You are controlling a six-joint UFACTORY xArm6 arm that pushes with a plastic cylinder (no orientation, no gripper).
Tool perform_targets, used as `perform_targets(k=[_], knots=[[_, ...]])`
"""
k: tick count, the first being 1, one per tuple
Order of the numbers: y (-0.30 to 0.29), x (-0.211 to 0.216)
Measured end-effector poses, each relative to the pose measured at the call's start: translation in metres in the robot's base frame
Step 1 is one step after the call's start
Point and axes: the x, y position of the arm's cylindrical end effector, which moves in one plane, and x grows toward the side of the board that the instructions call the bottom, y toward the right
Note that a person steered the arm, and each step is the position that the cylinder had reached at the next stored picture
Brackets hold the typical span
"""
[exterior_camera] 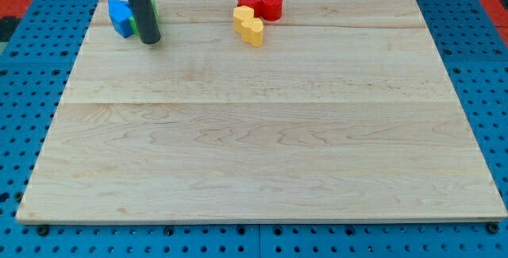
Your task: Move your arm away from the green star
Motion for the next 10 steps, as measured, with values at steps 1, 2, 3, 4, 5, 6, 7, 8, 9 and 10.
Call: perform_targets(k=[1,2,3,4,5,6,7,8,9,10], knots=[[0.002,0.004],[0.006,0.004],[0.022,0.004],[0.03,-0.007],[0.031,-0.02],[0.036,-0.021],[0.04,-0.024],[0.049,-0.025],[0.055,-0.022],[0.067,-0.018]])
